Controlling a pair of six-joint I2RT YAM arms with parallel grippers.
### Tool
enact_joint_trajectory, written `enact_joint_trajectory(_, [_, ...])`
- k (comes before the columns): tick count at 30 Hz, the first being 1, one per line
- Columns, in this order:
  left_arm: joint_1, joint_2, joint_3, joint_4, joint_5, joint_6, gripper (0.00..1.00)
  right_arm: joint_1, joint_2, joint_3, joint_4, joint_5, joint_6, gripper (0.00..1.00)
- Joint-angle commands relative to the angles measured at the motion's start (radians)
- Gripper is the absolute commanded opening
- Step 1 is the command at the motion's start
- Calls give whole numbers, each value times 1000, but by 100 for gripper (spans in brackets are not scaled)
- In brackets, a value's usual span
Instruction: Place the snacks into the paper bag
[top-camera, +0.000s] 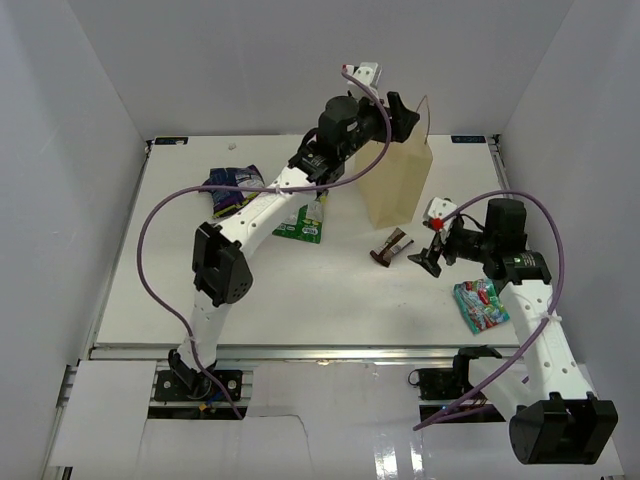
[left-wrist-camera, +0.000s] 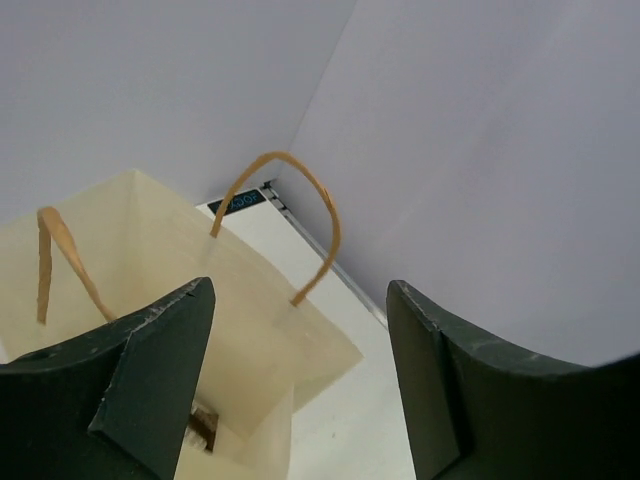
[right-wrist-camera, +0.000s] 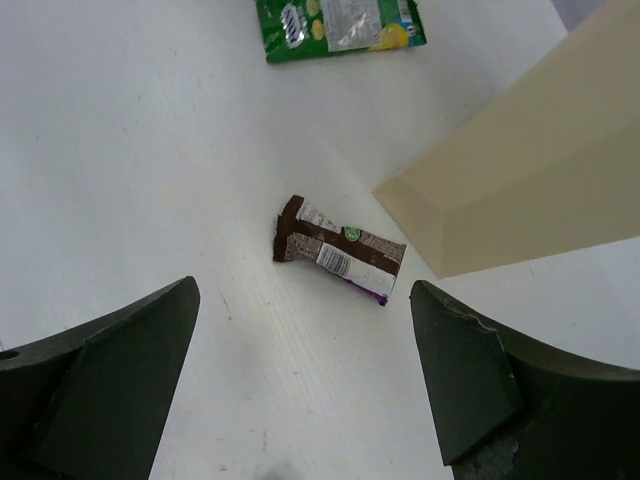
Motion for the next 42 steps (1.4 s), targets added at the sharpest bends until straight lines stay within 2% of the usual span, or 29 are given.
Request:
enact_joint_trajectory(1, [-2, -236, -91, -70, 81, 80, 80, 8, 56, 8, -204, 8, -435, 92])
enact_joint_trajectory(2, [1, -338, -157, -85, 87, 94, 82, 8, 73, 17, -270, 89, -479, 93])
enact_joint_trajectory(3, [3, -395, -313, -88, 96, 111, 83, 8, 108, 30, -293, 134, -505, 93])
enact_joint_trajectory(4, [7, -454, -399, -87, 101, 128, 84, 8, 128, 34, -318, 188, -557, 93])
enact_joint_trajectory(5, [10, -574, -490, -81, 84, 123, 86, 7, 151, 40, -371, 282, -580, 93])
enact_joint_trajectory(6, [16, -636, -668, -78, 75, 112, 87, 7, 194, 45, -385, 333, -585, 93])
enact_joint_trajectory(8, [32, -753, -835, -79, 37, 68, 88, -1, 234, 40, -405, 485, -579, 95])
enact_joint_trajectory(9, [41, -857, -982, -87, 25, 47, 88, -5, 273, 40, -410, 528, -567, 95])
enact_joint_trajectory(12, [50, -1044, -1167, -136, -46, -56, 89, -30, 358, 43, -408, 680, -511, 98])
enact_joint_trajectory(13, [52, -1086, -1271, -145, -57, -79, 89, -30, 376, 48, -408, 732, -516, 98])
enact_joint_trajectory(16, [56, -1235, -1438, -176, -89, -200, 89, -76, 445, 85, -404, 769, -519, 98])
enact_joint_trajectory(20, [56, -1355, -1552, -190, -114, -286, 89, -79, 553, 106, -401, 822, -496, 95])
enact_joint_trajectory(23, [58, -1382, -1558, -222, -134, -296, 89, -79, 620, 85, -399, 854, -487, 98])
enact_joint_trajectory(24, [56, -1384, -1555, -229, -140, -293, 89, -79, 634, 80, -396, 855, -482, 94])
enact_joint_trajectory(27, [56, -1381, -1554, -248, -140, -293, 89, -79, 657, 71, -405, 842, -452, 78])
enact_joint_trajectory(28, [56, -1379, -1555, -246, -138, -297, 89, -80, 657, 73, -408, 820, -445, 65])
enact_joint_trajectory(30, [56, -1378, -1563, -246, -138, -303, 89, -84, 642, 77, -427, 794, -439, 50])
enact_joint_trajectory(31, [56, -1378, -1565, -245, -137, -306, 89, -93, 634, 86, -441, 720, -439, 36])
enact_joint_trajectory(32, [56, -1376, -1565, -245, -138, -306, 89, -97, 621, 97, -482, 679, -439, 30])
enact_joint_trajectory(33, [56, -1373, -1566, -242, -138, -306, 89, -116, 614, 144, -516, 571, -439, 19])
enact_joint_trajectory(34, [56, -1370, -1565, -242, -138, -306, 89, -129, 599, 172, -548, 512, -441, 14])
enact_joint_trajectory(35, [56, -1367, -1562, -242, -137, -306, 89, -155, 590, 228, -606, 392, -442, 8])
enact_joint_trajectory(38, [56, -1350, -1558, -240, -135, -308, 89, -179, 533, 298, -701, 191, -491, 8])
enact_joint_trajectory(42, [56, -1332, -1549, -236, -132, -306, 89, -179, 414, 387, -743, -9, -550, 8])
